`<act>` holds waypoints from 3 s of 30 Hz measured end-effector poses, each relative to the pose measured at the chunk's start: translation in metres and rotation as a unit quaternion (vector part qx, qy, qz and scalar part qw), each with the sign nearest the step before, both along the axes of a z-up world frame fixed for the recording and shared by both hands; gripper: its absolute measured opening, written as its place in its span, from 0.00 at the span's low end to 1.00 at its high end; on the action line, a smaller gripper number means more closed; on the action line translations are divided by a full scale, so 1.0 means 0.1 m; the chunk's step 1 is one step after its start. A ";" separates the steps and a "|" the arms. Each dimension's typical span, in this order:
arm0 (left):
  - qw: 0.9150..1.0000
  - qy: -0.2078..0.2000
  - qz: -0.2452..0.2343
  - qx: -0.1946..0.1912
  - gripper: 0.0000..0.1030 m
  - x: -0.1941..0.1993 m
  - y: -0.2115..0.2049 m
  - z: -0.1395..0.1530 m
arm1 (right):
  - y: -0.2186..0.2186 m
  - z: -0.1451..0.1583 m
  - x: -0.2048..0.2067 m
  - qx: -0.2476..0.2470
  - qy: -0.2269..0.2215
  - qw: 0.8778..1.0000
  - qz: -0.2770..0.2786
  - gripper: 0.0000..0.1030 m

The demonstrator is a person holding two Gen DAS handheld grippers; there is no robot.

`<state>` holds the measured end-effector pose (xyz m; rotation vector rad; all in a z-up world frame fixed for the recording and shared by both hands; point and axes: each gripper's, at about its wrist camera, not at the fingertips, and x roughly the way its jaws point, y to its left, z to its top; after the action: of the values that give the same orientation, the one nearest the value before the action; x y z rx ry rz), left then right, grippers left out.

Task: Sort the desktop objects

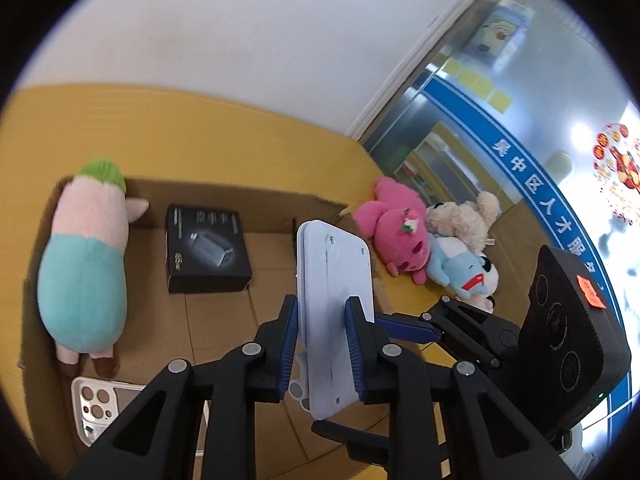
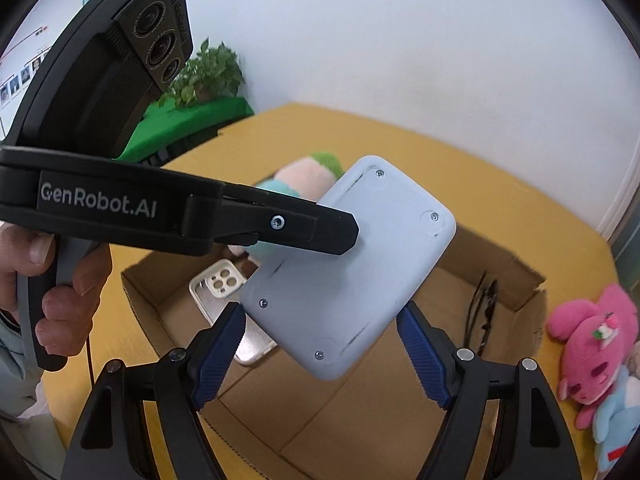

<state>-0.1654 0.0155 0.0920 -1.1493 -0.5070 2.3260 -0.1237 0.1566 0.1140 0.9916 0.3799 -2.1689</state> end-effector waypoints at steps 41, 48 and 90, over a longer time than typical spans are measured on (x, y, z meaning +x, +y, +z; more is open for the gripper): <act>0.931 0.179 0.172 -0.268 0.79 1.38 0.02 -0.13 | 0.45 -0.48 0.86 -0.040 0.065 0.974 -0.213 1.00; 0.926 0.150 0.229 -0.259 0.79 1.42 -0.07 -0.72 | 0.40 -0.96 0.93 -0.040 0.092 0.962 -0.252 1.00; 0.916 0.185 0.230 -0.272 0.86 1.47 -0.07 -0.96 | 0.50 -1.16 1.08 -0.093 0.140 0.950 -0.263 1.00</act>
<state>-0.0188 0.0084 -0.0043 -0.8191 0.0346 3.1370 -0.0161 0.2064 -0.0016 0.7325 0.0308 -2.7819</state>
